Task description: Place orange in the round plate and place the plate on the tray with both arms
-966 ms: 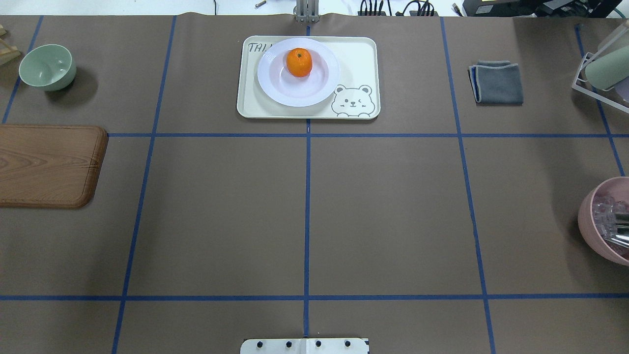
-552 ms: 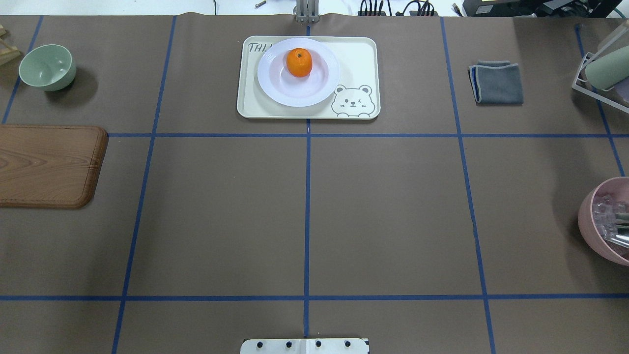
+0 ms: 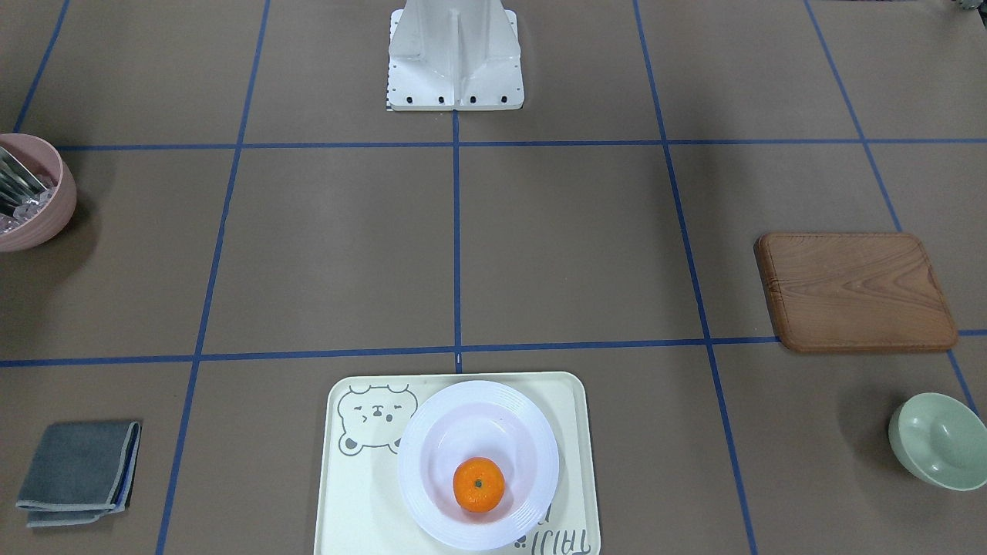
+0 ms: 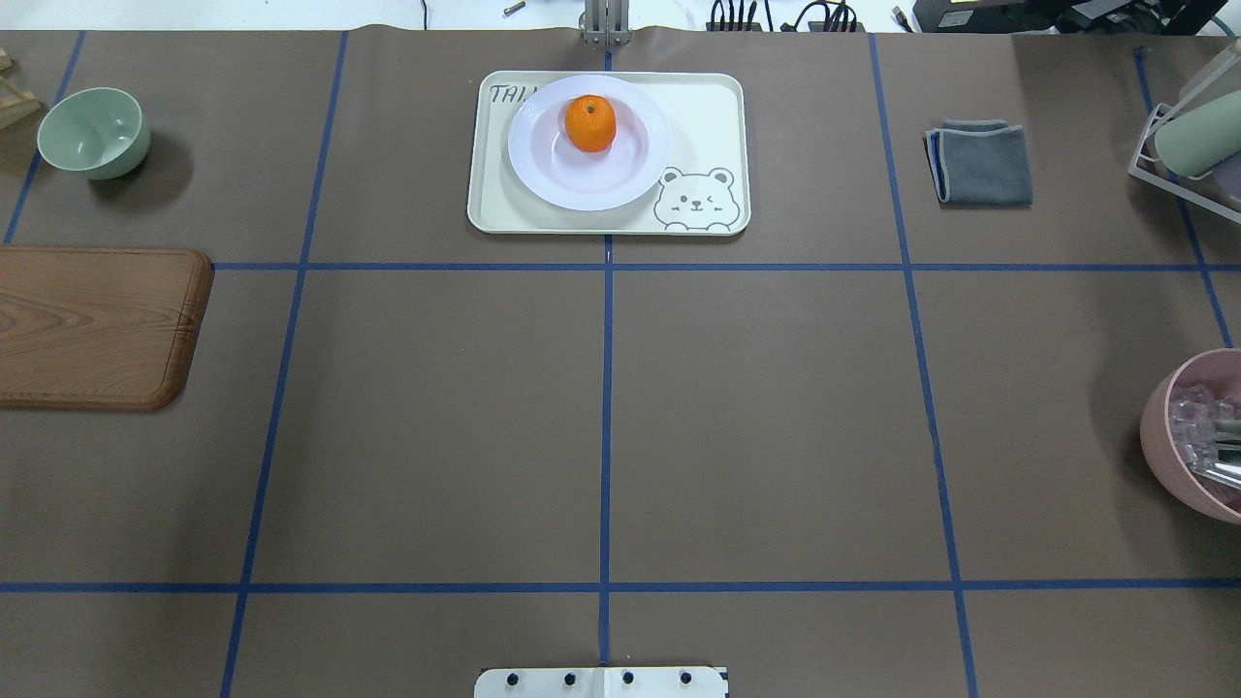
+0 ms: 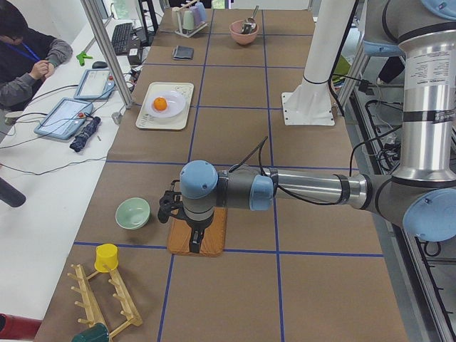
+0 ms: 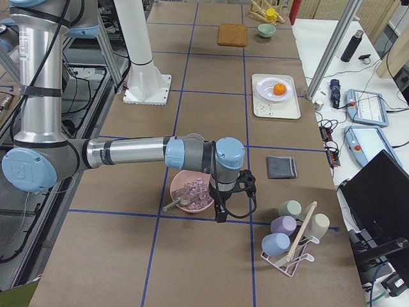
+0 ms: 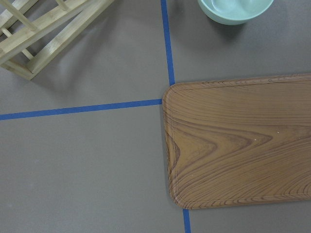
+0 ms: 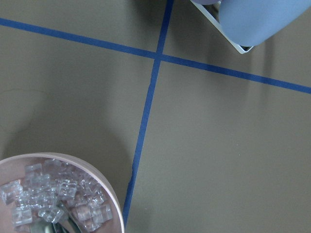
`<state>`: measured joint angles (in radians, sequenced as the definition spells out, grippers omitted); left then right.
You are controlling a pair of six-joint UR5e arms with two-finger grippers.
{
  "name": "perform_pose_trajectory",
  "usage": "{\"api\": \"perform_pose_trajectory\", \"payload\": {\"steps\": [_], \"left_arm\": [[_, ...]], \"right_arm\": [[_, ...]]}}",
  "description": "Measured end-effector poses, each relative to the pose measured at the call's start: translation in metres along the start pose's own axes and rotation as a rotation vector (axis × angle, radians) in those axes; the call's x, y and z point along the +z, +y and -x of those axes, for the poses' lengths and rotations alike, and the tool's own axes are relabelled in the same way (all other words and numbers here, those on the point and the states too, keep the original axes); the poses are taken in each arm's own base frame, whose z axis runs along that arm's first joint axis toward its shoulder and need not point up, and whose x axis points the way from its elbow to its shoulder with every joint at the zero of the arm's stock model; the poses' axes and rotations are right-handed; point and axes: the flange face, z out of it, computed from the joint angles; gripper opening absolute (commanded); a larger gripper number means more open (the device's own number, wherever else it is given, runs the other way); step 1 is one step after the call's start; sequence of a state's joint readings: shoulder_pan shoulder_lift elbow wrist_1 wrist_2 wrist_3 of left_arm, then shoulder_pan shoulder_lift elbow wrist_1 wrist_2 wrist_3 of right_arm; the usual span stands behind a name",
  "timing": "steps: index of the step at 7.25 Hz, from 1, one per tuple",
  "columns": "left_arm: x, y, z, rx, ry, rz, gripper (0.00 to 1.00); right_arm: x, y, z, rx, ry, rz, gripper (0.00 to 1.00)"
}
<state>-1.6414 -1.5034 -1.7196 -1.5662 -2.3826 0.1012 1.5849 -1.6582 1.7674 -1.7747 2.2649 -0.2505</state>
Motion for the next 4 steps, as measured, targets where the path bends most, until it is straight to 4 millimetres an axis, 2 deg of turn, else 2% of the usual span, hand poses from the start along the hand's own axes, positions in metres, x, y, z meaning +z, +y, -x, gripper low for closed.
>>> {"api": "perform_pose_trajectory", "payload": {"steps": [2, 4], "left_arm": [[-0.0001, 0.0004, -0.0002, 0.001, 0.000, -0.001, 0.98], [-0.0001, 0.0005, -0.0002, 0.001, 0.001, -0.002, 0.98]], "right_arm": [[0.0079, 0.0074, -0.0062, 0.011, 0.003, 0.015, 1.00], [0.0075, 0.0086, -0.0064, 0.005, 0.010, 0.014, 1.00]]}}
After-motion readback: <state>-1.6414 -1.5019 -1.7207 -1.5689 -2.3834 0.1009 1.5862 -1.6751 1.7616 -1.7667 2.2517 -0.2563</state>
